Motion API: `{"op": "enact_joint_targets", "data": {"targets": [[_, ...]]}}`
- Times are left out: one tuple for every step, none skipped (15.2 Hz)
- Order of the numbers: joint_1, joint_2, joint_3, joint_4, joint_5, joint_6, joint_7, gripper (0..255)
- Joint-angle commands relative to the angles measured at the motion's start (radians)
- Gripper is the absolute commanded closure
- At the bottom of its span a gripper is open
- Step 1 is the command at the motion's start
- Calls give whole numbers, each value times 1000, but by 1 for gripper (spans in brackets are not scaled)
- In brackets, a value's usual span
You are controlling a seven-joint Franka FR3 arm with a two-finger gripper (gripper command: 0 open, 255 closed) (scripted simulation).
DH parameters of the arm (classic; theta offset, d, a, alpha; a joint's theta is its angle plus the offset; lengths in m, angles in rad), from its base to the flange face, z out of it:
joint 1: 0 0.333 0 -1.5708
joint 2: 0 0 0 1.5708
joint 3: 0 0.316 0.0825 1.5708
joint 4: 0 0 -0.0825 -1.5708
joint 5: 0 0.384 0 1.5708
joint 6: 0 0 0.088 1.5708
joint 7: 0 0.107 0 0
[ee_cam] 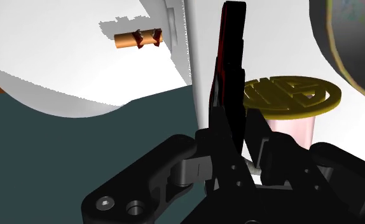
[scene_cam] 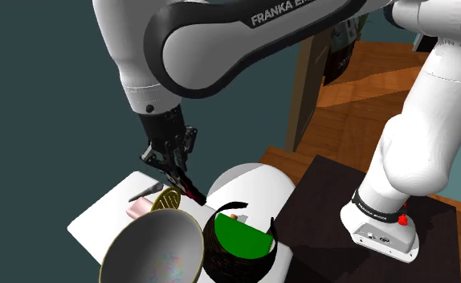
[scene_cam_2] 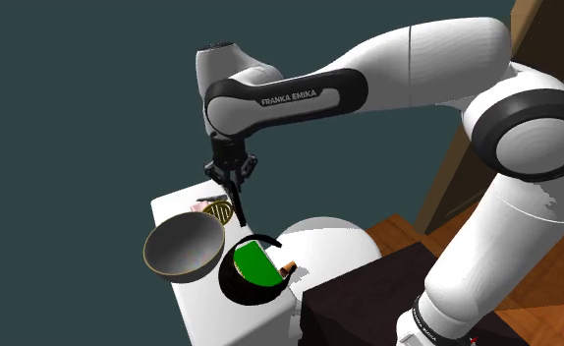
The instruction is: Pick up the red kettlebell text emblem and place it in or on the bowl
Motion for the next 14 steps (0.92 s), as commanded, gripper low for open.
{"op": "enact_joint_targets", "data": {"targets": [[-1,-1,0,26,0,-27,-1,255],[-1,-2,-1,38,1,-40,-1,255],[-1,-2,-1,52,1,-53,-1,255],[-1,-2,-1,65,1,-67,-1,255],[-1,-2,0,79,1,-80,-1,255],[0,-1,0,92,1,-94,0,255],[0,-1,0,107,0,-107,0,255],[0,0,0,121,0,-121,1,255],[0,2,0,136,-1,-135,2,255],[1,3,0,151,-2,-149,2,255],[1,5,1,166,-3,-162,3,255],[1,7,1,182,-4,-176,4,255],[2,10,2,198,-6,-190,5,255],[3,12,2,215,-7,-204,7,255]]}}
